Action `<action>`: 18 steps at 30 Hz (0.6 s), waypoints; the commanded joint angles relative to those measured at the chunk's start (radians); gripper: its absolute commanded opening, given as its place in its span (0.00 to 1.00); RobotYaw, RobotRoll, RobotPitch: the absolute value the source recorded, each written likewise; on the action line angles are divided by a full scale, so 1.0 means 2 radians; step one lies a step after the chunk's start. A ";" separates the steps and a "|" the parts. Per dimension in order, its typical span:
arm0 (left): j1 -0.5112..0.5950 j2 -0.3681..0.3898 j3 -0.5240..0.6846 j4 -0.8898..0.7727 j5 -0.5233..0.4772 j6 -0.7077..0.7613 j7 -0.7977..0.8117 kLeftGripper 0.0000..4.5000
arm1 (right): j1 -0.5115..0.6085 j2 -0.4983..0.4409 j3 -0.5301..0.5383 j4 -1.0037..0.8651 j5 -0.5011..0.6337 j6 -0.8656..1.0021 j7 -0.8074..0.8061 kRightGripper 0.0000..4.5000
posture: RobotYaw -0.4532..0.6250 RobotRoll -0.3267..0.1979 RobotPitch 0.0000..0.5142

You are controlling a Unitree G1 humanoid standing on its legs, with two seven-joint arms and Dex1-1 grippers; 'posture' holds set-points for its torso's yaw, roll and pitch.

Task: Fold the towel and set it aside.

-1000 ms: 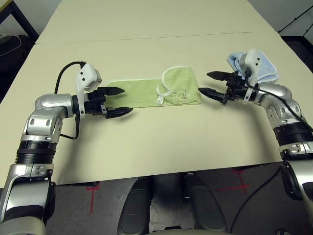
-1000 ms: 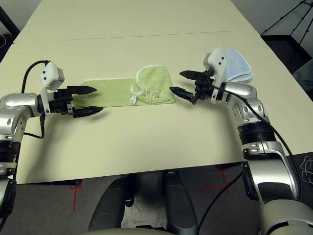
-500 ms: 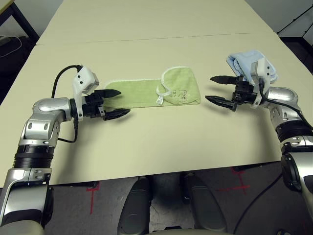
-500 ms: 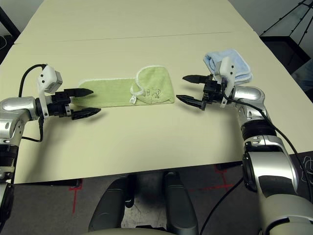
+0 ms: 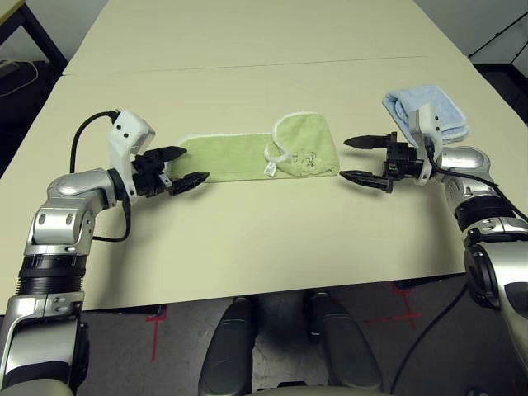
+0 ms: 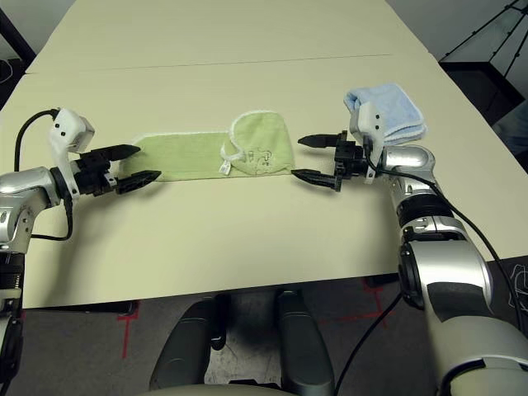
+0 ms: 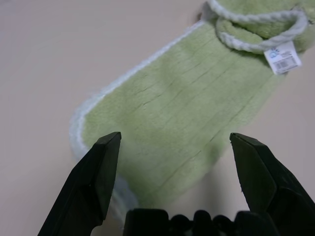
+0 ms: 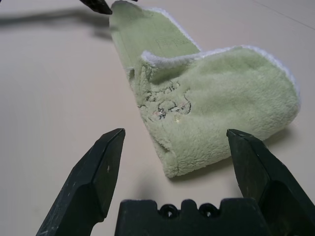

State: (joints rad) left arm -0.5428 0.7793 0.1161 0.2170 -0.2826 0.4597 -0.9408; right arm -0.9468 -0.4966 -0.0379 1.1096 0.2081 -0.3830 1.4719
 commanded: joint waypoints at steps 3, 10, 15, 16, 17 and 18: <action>-0.026 0.031 0.003 0.022 0.002 0.092 0.023 1.00 | -0.001 0.003 -0.006 0.002 -0.002 -0.002 0.006 1.00 | 0.50 0.62 0.38; -0.038 0.042 0.043 0.005 -0.047 0.254 0.047 1.00 | 0.003 0.010 -0.008 -0.003 -0.002 -0.001 0.008 1.00 | 0.50 0.62 0.39; -0.020 0.045 0.057 -0.031 -0.091 0.308 0.030 1.00 | 0.002 0.009 -0.008 -0.001 -0.005 -0.001 0.007 1.00 | 0.50 0.62 0.39; -0.021 0.042 0.065 -0.032 -0.104 0.324 0.030 1.00 | 0.002 0.010 -0.007 0.000 -0.006 -0.001 0.006 1.00 | 0.50 0.62 0.39; -0.022 0.041 0.070 -0.034 -0.115 0.337 0.030 1.00 | 0.001 0.010 -0.007 0.000 -0.006 -0.001 0.006 1.00 | 0.50 0.62 0.39; -0.021 0.042 0.073 -0.035 -0.124 0.347 0.027 1.00 | 0.001 0.010 -0.007 0.000 -0.007 -0.001 0.005 1.00 | 0.50 0.62 0.39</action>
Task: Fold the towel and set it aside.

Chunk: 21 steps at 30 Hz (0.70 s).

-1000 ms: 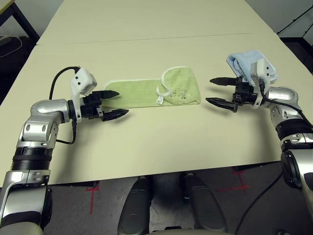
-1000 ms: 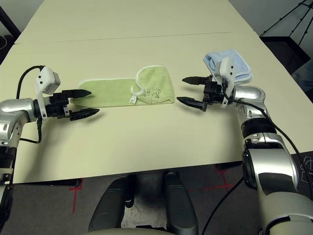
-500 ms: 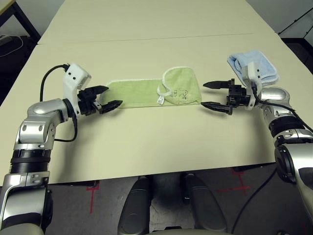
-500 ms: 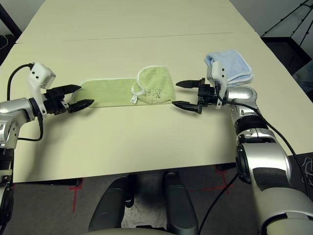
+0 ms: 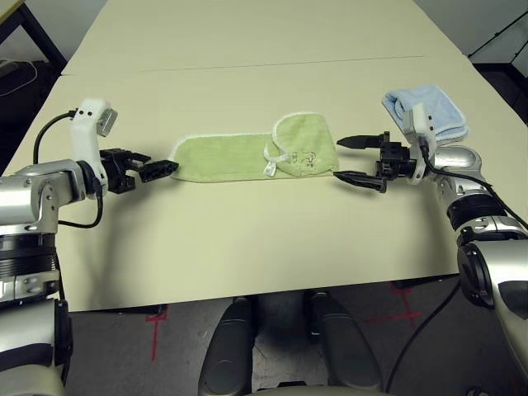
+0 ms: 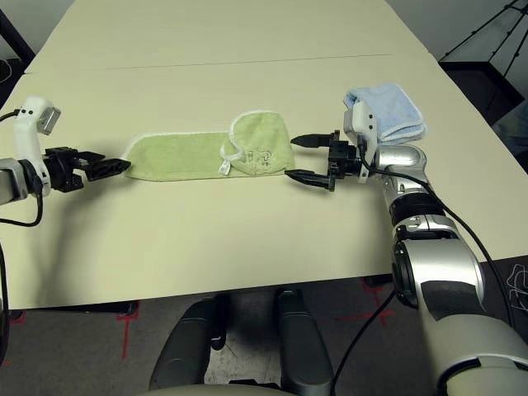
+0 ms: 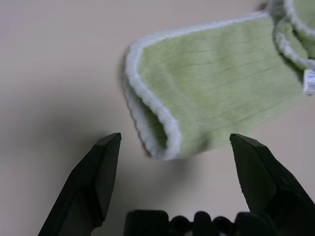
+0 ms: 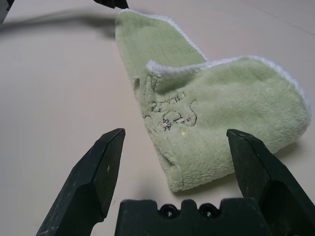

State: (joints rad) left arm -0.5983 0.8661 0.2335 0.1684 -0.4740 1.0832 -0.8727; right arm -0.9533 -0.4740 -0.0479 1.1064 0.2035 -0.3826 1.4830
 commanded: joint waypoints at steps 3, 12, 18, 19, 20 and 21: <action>0.015 0.006 0.013 -0.012 -0.042 0.052 -0.012 1.00 | 0.001 0.000 -0.003 0.002 -0.006 -0.001 -0.002 1.00 | 0.50 0.62 0.38; 0.044 0.027 -0.004 0.004 -0.047 0.059 -0.025 1.00 | -0.003 0.000 -0.003 0.002 -0.007 -0.002 -0.005 1.00 | 0.49 0.62 0.38; 0.036 0.012 0.001 0.010 -0.056 0.065 -0.016 1.00 | -0.003 -0.001 -0.003 0.002 -0.008 -0.003 -0.007 1.00 | 0.49 0.62 0.38; 0.032 0.008 0.002 0.013 -0.056 0.065 -0.012 1.00 | -0.003 -0.001 -0.003 0.002 -0.008 -0.003 -0.007 1.00 | 0.49 0.62 0.38; 0.026 0.002 0.001 0.017 -0.056 0.063 -0.010 1.00 | -0.003 -0.002 -0.003 0.002 -0.008 -0.003 -0.007 1.00 | 0.49 0.62 0.38; 0.021 -0.004 0.001 0.022 -0.056 0.062 -0.007 1.00 | -0.003 -0.002 -0.003 0.002 -0.008 -0.003 -0.007 1.00 | 0.49 0.62 0.38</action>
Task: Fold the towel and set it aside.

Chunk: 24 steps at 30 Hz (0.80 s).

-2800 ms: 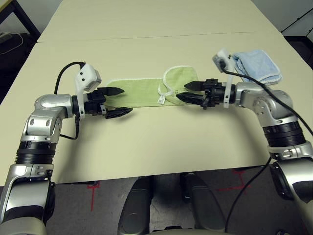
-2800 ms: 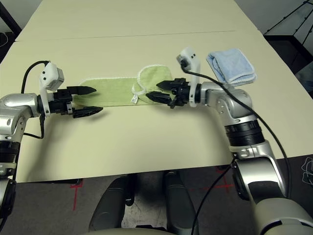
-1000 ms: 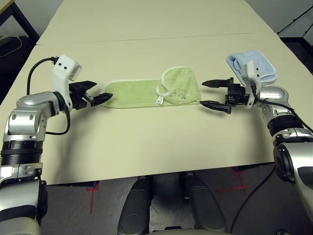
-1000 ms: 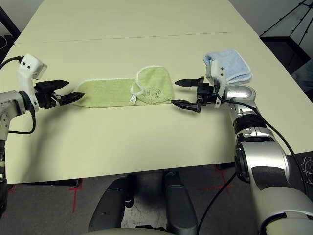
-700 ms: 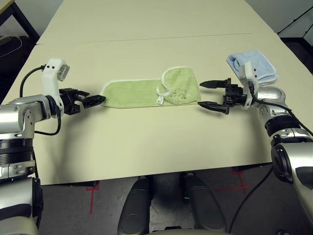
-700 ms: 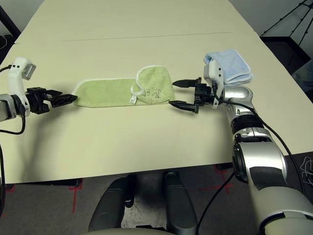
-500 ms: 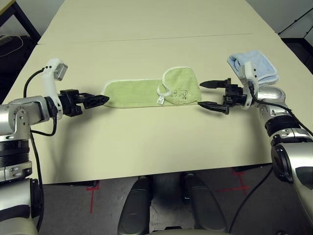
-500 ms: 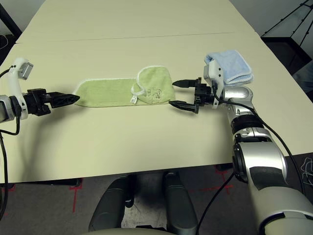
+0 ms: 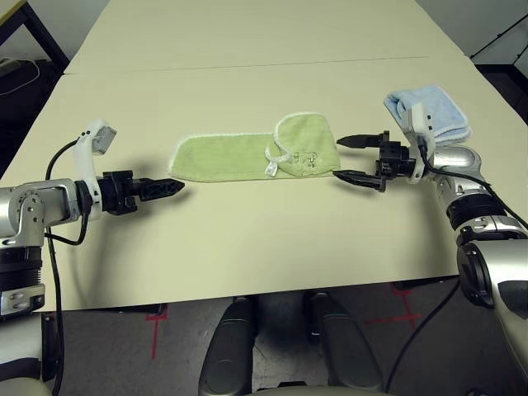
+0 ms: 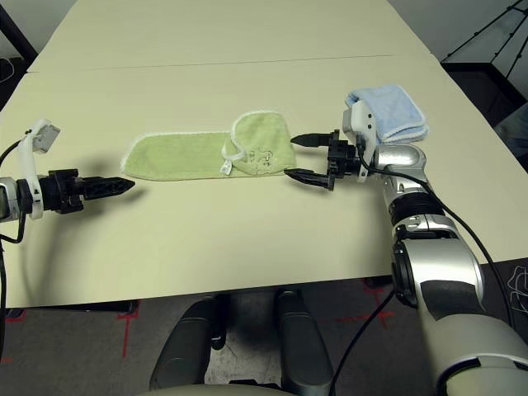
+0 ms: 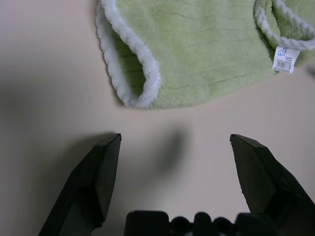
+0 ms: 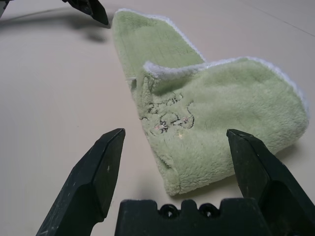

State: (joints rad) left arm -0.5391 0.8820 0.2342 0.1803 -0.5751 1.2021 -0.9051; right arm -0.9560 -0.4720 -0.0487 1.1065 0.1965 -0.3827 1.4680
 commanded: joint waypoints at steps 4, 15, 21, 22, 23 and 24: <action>-0.028 -0.029 -0.003 0.035 -0.005 -0.001 0.017 1.00 | -0.002 -0.003 -0.002 -0.001 -0.004 -0.002 0.001 1.00 | 0.48 0.62 0.37; -0.049 -0.051 -0.006 0.076 0.008 -0.030 0.041 0.96 | 0.003 -0.004 -0.005 -0.008 -0.001 0.000 0.003 1.00 | 0.48 0.62 0.35; -0.059 -0.060 0.008 0.082 0.002 -0.032 0.064 0.53 | 0.008 -0.002 -0.003 -0.013 -0.001 0.001 0.005 1.00 | 0.48 0.62 0.35; -0.059 -0.061 0.009 0.082 0.001 -0.031 0.067 0.46 | 0.008 -0.002 -0.003 -0.014 -0.001 0.001 0.006 1.00 | 0.48 0.62 0.35; -0.059 -0.062 0.012 0.082 0.001 -0.032 0.070 0.36 | 0.009 -0.001 -0.003 -0.014 -0.001 0.001 0.006 1.00 | 0.48 0.62 0.34; -0.062 -0.065 0.019 0.087 0.000 -0.034 0.078 0.28 | 0.010 -0.001 -0.003 -0.015 -0.001 0.001 0.006 1.00 | 0.48 0.62 0.34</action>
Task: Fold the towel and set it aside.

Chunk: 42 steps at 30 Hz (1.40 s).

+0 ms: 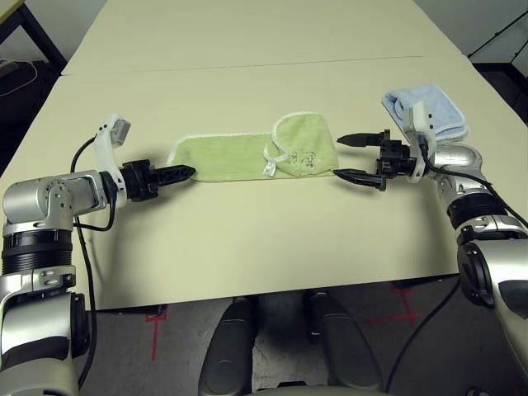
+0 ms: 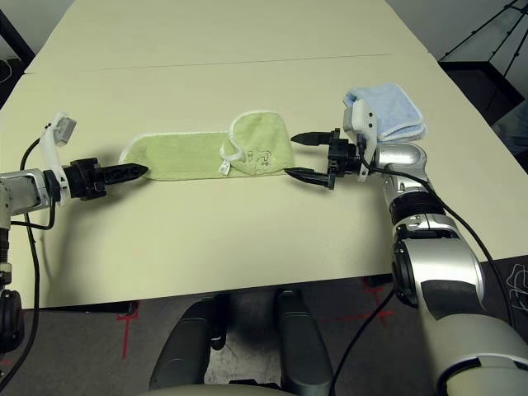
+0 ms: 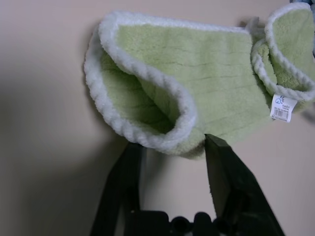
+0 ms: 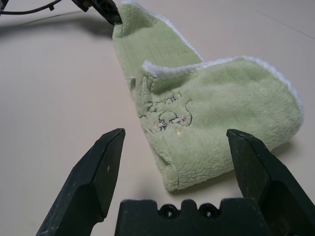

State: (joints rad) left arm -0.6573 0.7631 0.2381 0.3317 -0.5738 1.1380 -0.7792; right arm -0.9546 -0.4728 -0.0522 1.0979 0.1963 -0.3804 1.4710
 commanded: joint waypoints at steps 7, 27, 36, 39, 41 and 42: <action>-0.006 -0.008 0.030 0.020 -0.002 -0.006 0.027 0.00 | 0.008 -0.002 0.000 -0.010 -0.003 -0.001 0.004 1.00 | 0.48 0.62 0.34; 0.036 0.034 -0.001 -0.149 -0.075 0.074 -0.051 0.00 | 0.004 -0.005 0.000 -0.004 -0.007 -0.004 -0.005 1.00 | 0.48 0.62 0.34; 0.069 0.048 -0.002 -0.141 -0.038 0.033 -0.022 0.00 | 0.001 -0.004 -0.001 -0.003 -0.009 -0.004 -0.004 1.00 | 0.49 0.62 0.34; 0.082 0.054 -0.009 -0.129 -0.017 0.007 -0.014 0.00 | 0.001 -0.005 -0.001 -0.004 -0.009 -0.004 -0.004 1.00 | 0.49 0.62 0.34; 0.087 0.056 -0.011 -0.120 -0.004 -0.009 -0.008 0.00 | 0.000 -0.005 -0.001 -0.004 -0.009 -0.003 -0.003 1.00 | 0.49 0.62 0.34; 0.089 0.057 -0.012 -0.115 0.003 -0.017 -0.004 0.00 | 0.000 -0.006 -0.001 -0.004 -0.009 -0.003 -0.003 1.00 | 0.49 0.62 0.35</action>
State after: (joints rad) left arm -0.4974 0.8635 0.2260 0.0807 -0.6001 1.1296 -0.8008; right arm -0.9551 -0.4746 -0.0522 1.0955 0.1834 -0.3809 1.4573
